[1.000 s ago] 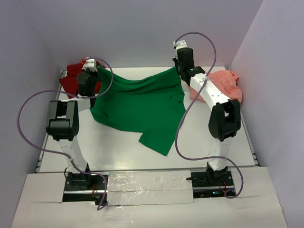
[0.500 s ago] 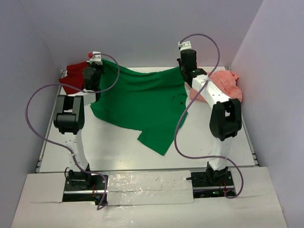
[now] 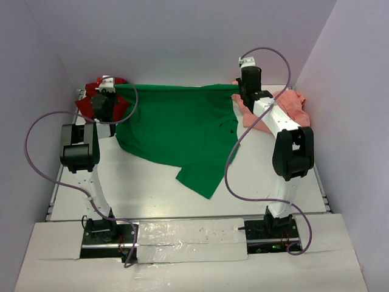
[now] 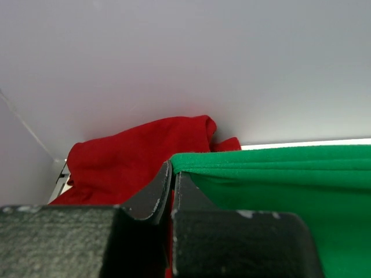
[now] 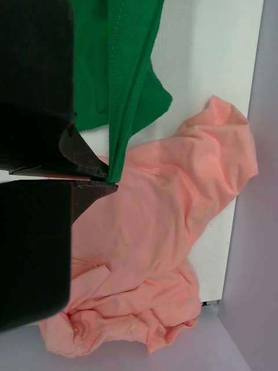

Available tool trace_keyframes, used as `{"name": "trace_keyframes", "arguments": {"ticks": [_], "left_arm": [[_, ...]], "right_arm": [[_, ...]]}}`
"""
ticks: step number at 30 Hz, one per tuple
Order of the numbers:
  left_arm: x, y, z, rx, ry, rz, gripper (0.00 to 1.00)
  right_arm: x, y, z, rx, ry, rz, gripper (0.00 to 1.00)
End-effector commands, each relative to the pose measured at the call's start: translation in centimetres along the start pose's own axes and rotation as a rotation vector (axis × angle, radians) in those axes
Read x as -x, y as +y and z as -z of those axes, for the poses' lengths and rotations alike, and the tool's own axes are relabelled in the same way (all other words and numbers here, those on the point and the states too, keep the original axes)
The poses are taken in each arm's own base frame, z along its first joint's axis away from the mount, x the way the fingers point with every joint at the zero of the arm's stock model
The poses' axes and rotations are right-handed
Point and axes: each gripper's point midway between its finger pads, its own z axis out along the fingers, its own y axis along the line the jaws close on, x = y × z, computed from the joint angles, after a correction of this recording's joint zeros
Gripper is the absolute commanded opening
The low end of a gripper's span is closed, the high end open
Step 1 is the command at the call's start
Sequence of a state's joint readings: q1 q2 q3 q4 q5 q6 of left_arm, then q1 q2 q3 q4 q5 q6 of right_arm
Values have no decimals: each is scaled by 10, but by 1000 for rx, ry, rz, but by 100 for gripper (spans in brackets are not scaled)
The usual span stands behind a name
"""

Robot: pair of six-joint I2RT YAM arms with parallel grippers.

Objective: Fold and stack the t-shirts
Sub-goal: Move the tshirt to the center of the board

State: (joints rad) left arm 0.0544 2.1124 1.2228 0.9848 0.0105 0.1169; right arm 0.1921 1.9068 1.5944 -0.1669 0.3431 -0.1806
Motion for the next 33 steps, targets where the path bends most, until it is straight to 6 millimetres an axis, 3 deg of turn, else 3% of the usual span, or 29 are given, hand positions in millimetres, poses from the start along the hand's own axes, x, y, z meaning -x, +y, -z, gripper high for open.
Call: {"name": "trace_keyframes", "arguments": {"ticks": [1, 12, 16, 21, 23, 28, 29, 30, 31, 32, 33], "left_arm": [[55, 28, -3, 64, -136, -16, 0], [73, 3, -2, -31, -147, 34, 0], [79, -5, 11, -66, -148, 51, 0], [85, -19, 29, -127, -140, 58, 0], [91, -20, 32, -131, -147, 54, 0], [125, -6, 44, -85, -186, 36, 0], [132, -2, 48, -76, -188, 34, 0], [156, 3, 56, -64, -222, 32, 0], [161, 10, 61, -43, -213, 38, 0], [169, 14, 66, -38, -213, 38, 0], [200, 22, 79, -23, -252, 36, 0]], "right_arm": [[35, -50, 19, -107, -93, -62, 0], [34, -24, 27, -11, -87, -61, 0], [32, -11, 41, 26, -92, -50, 0], [22, 19, 54, 97, -65, -11, 0], [30, 15, 60, 74, -90, -2, 0], [55, -6, 84, 31, -159, -14, 0], [66, -15, 99, 22, -193, -28, 0], [73, -19, 108, 24, -210, -35, 0], [76, -22, 117, 31, -215, -37, 0], [92, -30, 136, 32, -258, -53, 0], [97, -35, 146, 34, -270, -59, 0]]}}
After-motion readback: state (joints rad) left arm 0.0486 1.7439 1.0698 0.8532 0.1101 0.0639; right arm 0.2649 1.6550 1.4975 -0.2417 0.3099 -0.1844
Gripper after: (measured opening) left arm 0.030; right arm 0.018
